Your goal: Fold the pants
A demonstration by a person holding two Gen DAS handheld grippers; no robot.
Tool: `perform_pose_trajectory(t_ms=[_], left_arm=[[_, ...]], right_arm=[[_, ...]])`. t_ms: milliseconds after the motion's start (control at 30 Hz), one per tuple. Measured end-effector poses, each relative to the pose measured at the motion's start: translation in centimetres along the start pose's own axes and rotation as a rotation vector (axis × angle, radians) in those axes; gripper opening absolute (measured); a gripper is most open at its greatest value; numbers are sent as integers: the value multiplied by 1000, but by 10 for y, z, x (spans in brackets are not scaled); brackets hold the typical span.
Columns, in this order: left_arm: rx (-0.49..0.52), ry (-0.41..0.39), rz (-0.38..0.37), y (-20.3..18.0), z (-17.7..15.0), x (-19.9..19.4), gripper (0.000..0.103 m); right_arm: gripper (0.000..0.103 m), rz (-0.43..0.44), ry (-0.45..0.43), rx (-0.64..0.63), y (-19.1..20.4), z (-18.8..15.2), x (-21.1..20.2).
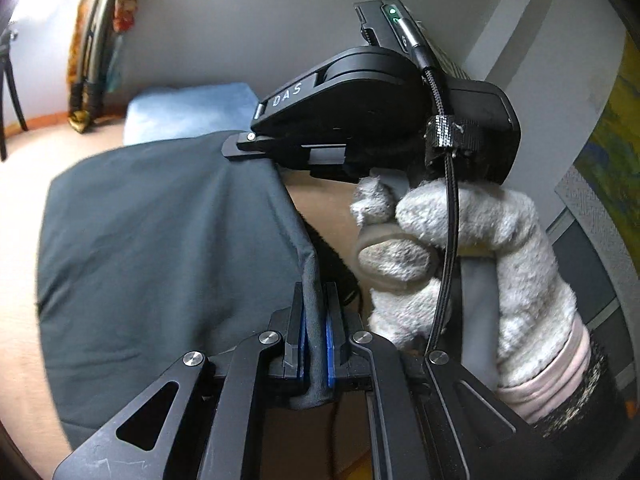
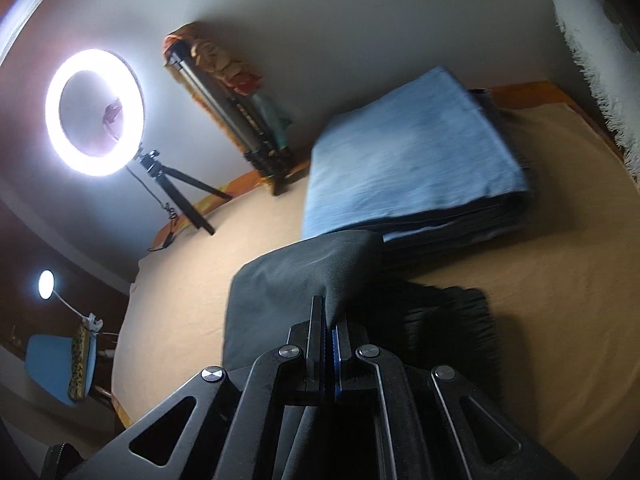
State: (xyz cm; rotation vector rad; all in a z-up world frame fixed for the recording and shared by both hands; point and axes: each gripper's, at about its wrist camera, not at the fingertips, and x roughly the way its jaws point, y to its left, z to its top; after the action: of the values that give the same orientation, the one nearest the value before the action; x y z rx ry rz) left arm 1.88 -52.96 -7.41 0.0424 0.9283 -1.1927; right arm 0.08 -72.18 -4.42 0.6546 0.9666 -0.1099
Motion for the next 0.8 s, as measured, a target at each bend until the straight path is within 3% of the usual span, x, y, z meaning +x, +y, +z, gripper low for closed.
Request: perform_pose_trajectory(t_ms=[133, 167, 333, 400, 567, 633, 700, 800], left_arm=[[-45, 3, -17, -5, 2, 5, 6], [-43, 17, -14, -6, 3, 5, 11], [41, 47, 16, -21, -10, -19, 19], [41, 46, 26, -14, -11, -35, 34], [55, 36, 101, 24, -12, -76, 36], [72, 21, 178, 43, -12, -92, 36], [56, 11, 249, 62, -11, -110, 36], [-18, -11, 293, 93, -3, -131, 36]], right_arm=[[0, -6, 6, -20, -10, 8, 6], [0, -4, 7, -23, -14, 10, 7], [0, -18, 13, -17, -29, 16, 15], [0, -30, 13, -15, -35, 17, 15], [1, -34, -8, 6, -48, 20, 8], [12, -18, 17, 23, -51, 17, 5], [36, -38, 17, 8, -50, 14, -2], [41, -48, 17, -6, -49, 2, -22]])
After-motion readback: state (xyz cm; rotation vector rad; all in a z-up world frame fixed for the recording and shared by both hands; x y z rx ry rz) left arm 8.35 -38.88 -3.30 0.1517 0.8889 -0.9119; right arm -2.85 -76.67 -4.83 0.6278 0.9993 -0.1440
